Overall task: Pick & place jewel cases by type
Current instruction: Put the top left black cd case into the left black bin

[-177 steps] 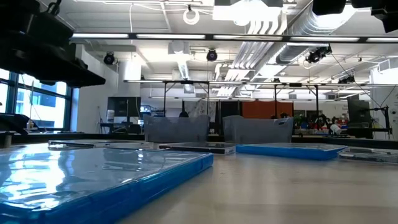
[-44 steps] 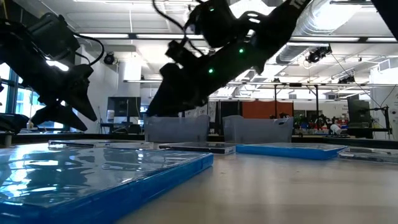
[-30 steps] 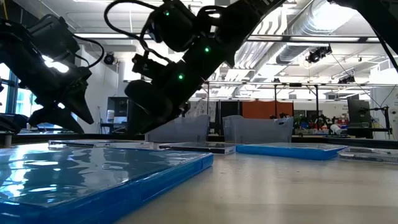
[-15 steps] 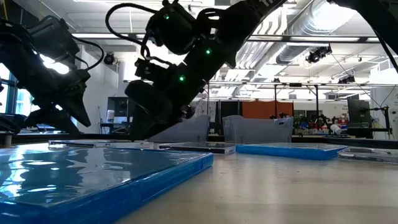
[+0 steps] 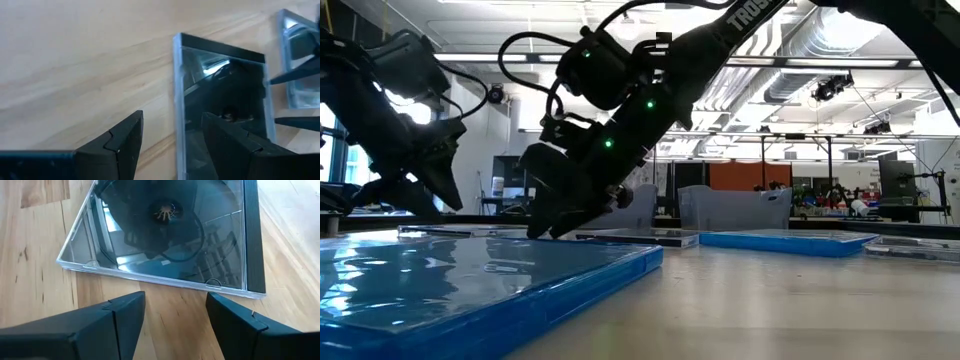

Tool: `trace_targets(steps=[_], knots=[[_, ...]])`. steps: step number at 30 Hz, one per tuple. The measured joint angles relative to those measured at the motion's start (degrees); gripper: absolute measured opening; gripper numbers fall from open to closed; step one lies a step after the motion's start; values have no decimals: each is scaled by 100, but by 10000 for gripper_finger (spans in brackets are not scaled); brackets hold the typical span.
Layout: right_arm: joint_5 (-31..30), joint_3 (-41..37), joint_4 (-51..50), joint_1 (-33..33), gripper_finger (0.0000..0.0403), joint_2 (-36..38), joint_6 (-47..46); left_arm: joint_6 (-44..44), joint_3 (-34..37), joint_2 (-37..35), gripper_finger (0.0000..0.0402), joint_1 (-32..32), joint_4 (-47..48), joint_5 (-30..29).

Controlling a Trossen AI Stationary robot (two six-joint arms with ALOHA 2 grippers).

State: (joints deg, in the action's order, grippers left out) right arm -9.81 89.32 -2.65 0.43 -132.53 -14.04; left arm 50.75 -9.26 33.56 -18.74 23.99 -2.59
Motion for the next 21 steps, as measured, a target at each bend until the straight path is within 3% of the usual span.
trace_targets(steps=[10, 21], knots=[[73, -2, 96, -3, 208, -15, -108, 69, -17, 1146, 201, 0, -787, 24], [92, -11, 80, -9, 208, -20, -96, 156, -16, 1979, 201, -10, -1903, 867]])
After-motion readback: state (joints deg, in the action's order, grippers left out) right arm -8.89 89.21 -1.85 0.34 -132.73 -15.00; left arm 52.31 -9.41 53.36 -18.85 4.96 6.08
